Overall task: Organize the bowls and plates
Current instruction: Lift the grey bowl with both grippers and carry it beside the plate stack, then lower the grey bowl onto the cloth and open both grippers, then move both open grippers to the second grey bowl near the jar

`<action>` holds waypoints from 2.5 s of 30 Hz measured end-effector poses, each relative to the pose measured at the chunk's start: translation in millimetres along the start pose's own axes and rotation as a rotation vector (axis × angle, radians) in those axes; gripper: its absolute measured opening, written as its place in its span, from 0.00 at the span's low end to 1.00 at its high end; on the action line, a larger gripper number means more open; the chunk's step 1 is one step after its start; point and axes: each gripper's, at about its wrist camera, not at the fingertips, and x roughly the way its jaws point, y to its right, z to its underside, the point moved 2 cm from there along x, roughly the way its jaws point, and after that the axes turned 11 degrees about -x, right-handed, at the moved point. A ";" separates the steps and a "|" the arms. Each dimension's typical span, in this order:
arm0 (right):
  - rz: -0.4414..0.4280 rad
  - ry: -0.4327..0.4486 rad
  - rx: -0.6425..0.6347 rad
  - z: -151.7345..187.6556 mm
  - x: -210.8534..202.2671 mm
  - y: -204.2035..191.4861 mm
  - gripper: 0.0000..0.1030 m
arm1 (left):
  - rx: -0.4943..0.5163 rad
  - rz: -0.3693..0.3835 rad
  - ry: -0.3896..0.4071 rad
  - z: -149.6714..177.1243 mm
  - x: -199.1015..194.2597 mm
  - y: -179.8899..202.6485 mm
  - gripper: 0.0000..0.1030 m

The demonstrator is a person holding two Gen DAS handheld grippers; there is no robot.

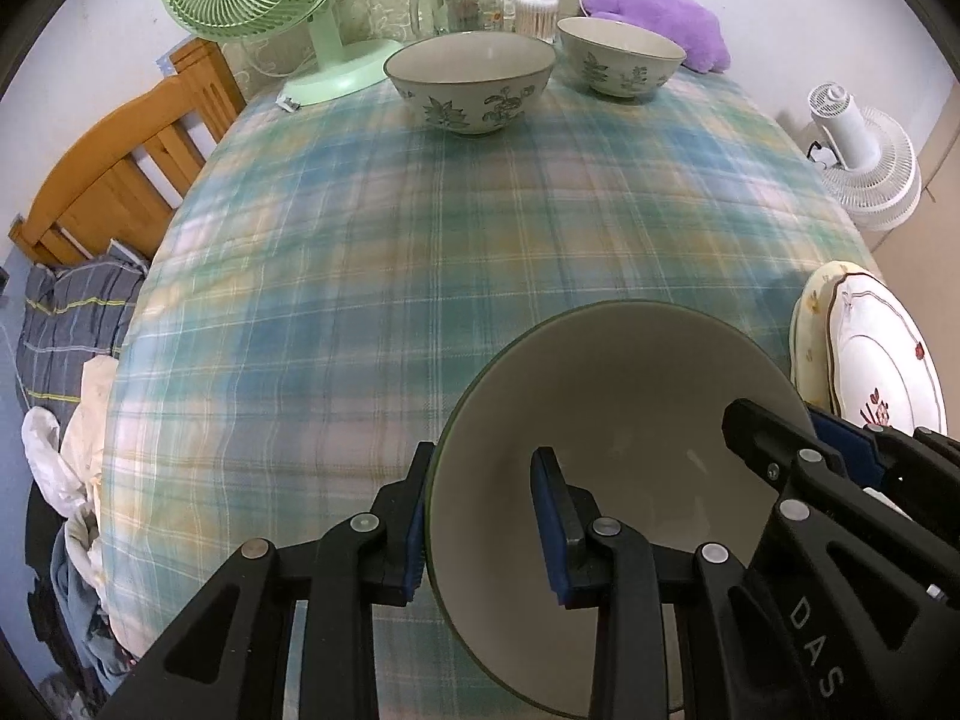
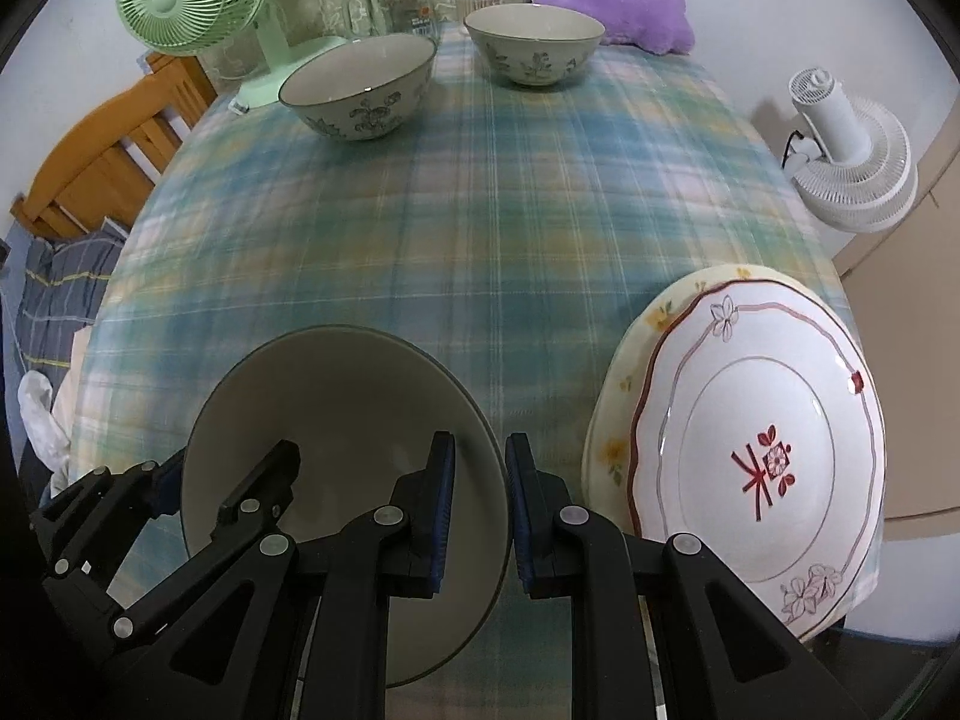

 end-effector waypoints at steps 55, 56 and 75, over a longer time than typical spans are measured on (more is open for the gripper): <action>0.014 0.319 -0.041 -176.6 -45.4 -13.0 0.70 | -0.086 0.014 0.296 -180.7 -29.0 -36.4 0.79; 0.017 0.321 -0.031 -182.3 -40.3 -13.3 0.70 | -0.083 0.014 0.294 -185.5 -24.6 -36.2 0.79; 0.079 0.279 0.053 -253.2 45.7 0.8 0.70 | -0.043 0.031 0.244 -248.4 62.7 -26.7 0.63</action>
